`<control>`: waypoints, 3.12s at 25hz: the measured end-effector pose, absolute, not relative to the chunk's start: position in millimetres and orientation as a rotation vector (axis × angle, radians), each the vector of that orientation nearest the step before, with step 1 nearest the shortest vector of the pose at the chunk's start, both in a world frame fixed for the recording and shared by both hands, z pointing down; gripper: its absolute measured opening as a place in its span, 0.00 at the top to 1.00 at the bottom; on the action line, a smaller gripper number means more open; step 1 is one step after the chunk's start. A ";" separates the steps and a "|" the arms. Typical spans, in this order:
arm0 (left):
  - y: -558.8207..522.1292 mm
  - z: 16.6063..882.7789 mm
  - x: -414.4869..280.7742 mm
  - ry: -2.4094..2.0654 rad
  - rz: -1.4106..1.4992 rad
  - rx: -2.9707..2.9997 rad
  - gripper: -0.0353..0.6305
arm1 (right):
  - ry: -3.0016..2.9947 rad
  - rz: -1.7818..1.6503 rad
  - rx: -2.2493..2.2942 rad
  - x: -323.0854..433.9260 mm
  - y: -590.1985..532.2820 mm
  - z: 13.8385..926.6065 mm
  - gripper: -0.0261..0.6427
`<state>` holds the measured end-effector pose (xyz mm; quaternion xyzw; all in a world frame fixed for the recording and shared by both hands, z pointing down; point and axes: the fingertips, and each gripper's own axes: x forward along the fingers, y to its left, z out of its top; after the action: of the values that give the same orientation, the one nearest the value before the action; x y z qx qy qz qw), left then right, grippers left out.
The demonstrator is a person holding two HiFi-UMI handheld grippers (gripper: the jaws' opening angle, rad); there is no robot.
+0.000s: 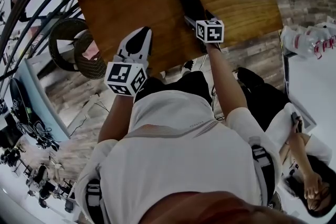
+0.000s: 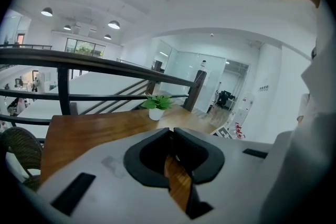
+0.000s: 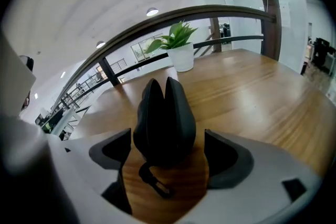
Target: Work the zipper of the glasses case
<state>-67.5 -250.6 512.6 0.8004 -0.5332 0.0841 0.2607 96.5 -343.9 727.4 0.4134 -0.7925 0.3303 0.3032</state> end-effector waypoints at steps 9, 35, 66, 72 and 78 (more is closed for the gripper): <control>-245.7 514.0 -73.0 -1.447 0.233 2.163 0.90 | -2.130 0.806 1.156 96.0 -345.2 719.6 0.50; -269.4 406.0 -22.9 -1.270 0.002 2.473 0.90 | -2.623 0.668 1.346 148.8 -296.9 450.5 0.52; -238.7 306.1 40.1 -0.123 -0.517 2.518 0.46 | -3.071 1.054 0.209 56.6 -202.6 343.1 0.52; -238.0 306.3 47.2 -0.089 -0.489 2.472 0.53 | -3.022 1.080 0.174 51.2 -201.6 350.9 0.51; -254.0 312.1 36.5 -0.335 -0.515 2.477 0.54 | -3.093 0.934 0.444 68.7 -215.4 351.2 0.50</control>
<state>36.5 -254.0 312.1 0.9288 -0.1256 -0.1932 0.2903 68.7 -215.4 351.2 0.1360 -0.9467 0.2858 -0.0597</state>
